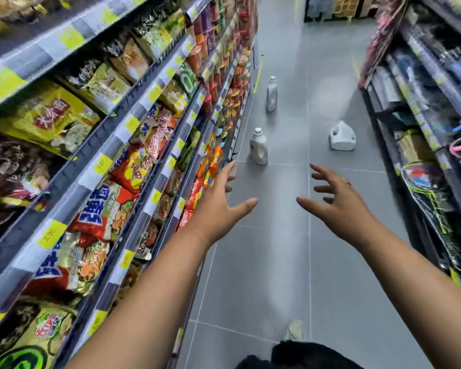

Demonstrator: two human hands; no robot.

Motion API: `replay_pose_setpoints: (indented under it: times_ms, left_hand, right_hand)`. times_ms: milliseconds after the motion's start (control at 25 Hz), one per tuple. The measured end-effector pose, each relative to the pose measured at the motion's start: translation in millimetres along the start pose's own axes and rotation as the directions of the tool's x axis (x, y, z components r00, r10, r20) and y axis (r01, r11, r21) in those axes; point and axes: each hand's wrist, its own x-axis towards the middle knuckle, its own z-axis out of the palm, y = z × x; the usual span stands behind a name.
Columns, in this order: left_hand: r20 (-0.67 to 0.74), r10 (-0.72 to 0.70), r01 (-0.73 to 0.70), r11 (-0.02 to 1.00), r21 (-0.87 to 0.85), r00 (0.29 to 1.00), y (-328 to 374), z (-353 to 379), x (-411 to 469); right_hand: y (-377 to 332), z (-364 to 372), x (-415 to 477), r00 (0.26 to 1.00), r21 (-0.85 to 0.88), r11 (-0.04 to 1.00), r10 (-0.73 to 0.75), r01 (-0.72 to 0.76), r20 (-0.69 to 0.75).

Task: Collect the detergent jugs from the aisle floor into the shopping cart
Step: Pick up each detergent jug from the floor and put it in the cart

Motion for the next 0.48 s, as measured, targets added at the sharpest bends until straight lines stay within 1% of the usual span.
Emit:
replay_pose_setpoints:
  times_ms: [120,200,360,480]
  left_hand:
    - [-0.019,-0.011,0.011,1.0,-0.002,1.0,11,-3,70]
    - [-0.037,-0.014,0.013,1.0,-0.013,0.999,13,-8,122]
    - [-0.015,-0.039,0.038,0.999,-0.026,0.999,-5,-18,236]
    - [0.021,-0.008,0.009,1.0,-0.02,1.0,-20,-28,323]
  right_hand:
    - [0,-15,79,0.999,-0.036,0.999,-0.016,0.017,0.045]
    - [3,-12,134,0.997,-0.04,0.999,-0.019,0.022,0.071]
    - [15,13,245,0.995,-0.041,0.999,0.01,-0.006,0.095]
    - [26,35,324,0.996,-0.046,0.999,0.004,0.0,0.086]
